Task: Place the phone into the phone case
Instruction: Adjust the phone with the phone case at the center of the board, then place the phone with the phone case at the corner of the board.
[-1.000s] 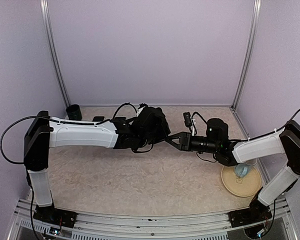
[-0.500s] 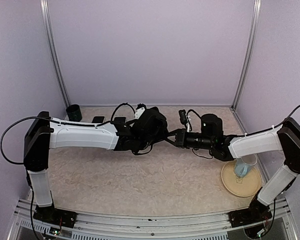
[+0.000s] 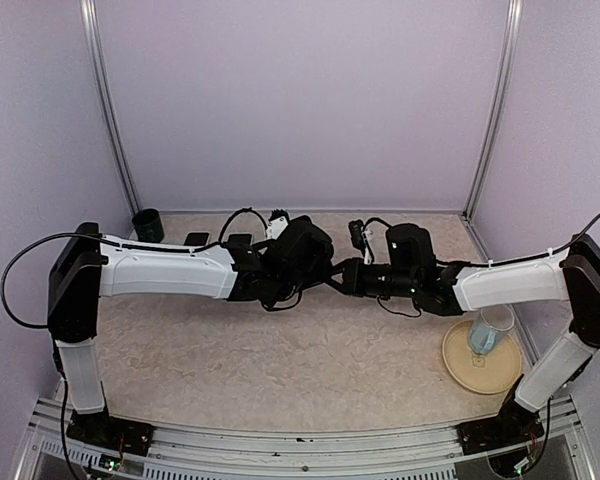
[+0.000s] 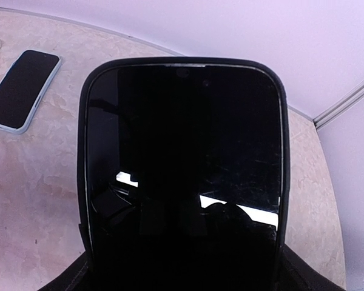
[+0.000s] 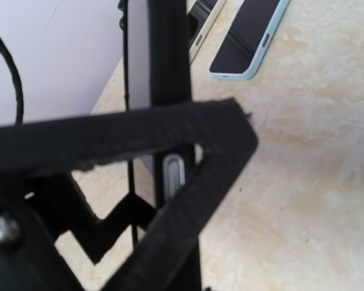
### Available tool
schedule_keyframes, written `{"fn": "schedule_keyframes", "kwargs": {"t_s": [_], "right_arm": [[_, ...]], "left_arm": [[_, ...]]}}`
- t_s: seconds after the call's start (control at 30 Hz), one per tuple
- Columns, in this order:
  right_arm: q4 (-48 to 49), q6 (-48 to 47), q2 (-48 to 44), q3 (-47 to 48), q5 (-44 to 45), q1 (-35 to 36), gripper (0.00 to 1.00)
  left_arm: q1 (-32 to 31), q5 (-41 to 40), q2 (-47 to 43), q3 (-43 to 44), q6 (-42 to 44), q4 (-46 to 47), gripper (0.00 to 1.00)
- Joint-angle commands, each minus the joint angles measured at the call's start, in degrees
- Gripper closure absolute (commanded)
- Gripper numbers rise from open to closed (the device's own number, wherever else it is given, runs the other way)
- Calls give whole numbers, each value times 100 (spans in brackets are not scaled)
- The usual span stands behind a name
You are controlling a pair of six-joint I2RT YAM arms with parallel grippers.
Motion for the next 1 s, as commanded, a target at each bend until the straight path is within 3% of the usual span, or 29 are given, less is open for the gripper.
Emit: {"fn": "schedule_keyframes", "kwargs": {"t_s": [0.0,0.17,0.43,0.97], "right_arm": [[-791,-308,-76,22,429,0,100],[-784,-472,-295,-7,97,-1,88],[-839,-763,-667,-134,-271,-13,78],[-1367,-1020,-1359,-466,64,-153,72]], "left_arm": [[-55,-75,-284,91,14,304,80],[27,42,-298,5,12,306,81],[129,170,-346,-104,44,298,85],[493,787,-125,59,586,74,84]]}}
